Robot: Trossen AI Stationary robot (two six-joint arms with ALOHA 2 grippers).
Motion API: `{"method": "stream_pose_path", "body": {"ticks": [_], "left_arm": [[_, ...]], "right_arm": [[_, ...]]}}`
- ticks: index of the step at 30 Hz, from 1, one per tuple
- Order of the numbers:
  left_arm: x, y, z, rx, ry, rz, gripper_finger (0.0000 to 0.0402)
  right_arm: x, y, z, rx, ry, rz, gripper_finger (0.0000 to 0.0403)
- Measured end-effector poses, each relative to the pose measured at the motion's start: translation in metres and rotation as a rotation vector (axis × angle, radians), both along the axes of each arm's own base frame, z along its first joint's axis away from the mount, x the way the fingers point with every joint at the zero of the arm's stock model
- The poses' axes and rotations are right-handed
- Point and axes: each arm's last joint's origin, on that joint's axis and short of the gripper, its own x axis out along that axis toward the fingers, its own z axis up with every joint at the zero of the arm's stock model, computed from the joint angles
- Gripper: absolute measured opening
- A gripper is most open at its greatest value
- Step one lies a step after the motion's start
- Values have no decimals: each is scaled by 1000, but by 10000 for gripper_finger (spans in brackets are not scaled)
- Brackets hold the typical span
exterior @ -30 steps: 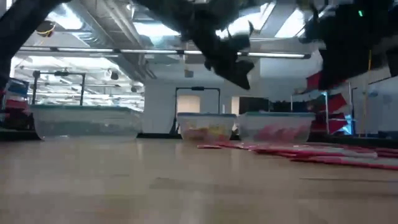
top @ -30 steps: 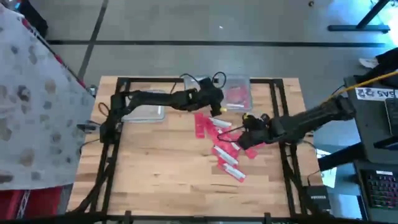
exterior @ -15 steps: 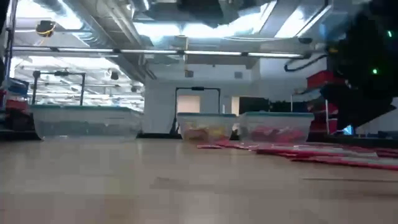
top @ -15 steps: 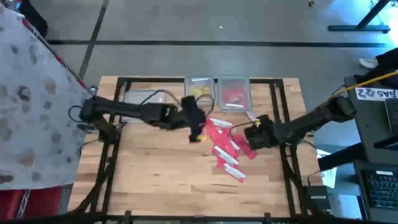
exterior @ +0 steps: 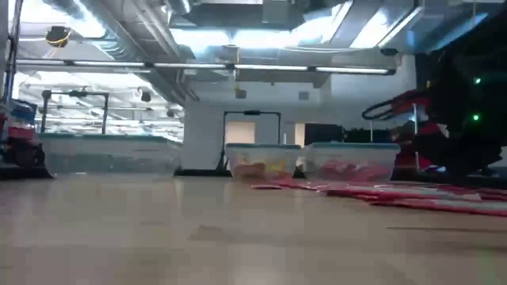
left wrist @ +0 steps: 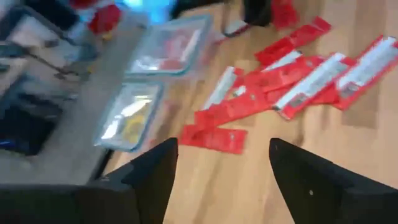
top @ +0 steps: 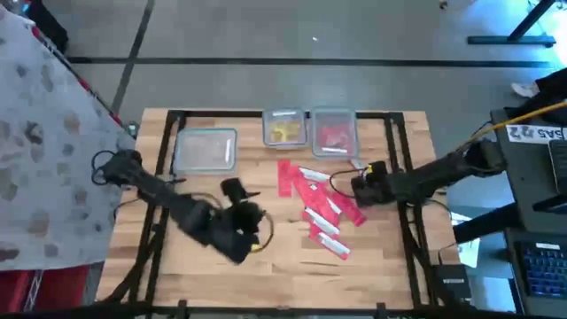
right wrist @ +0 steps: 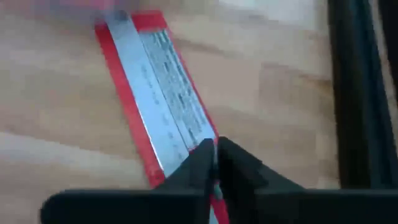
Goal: Sort candy
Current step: Open the rectangular transparent bin
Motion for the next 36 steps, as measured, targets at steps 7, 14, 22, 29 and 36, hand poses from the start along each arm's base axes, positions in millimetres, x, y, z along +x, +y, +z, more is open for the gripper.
{"method": "stream_pose_path", "body": {"ticks": [7,14,22,29,36], "left_arm": [[-29,-14,-1,2,-74,56,238],[-47,-16,-2,-15,-108,111,238],[-48,-14,-2,-45,-124,142,238],[-41,-5,-2,-30,-105,171,238],[-17,42,-2,-48,13,316,238]], "right_arm": [[21,6,5,98,-37,94,3],[55,40,30,326,-170,292,1],[68,81,31,408,-340,475,0],[70,97,34,217,-405,520,0],[85,80,35,65,-431,440,0]]}}
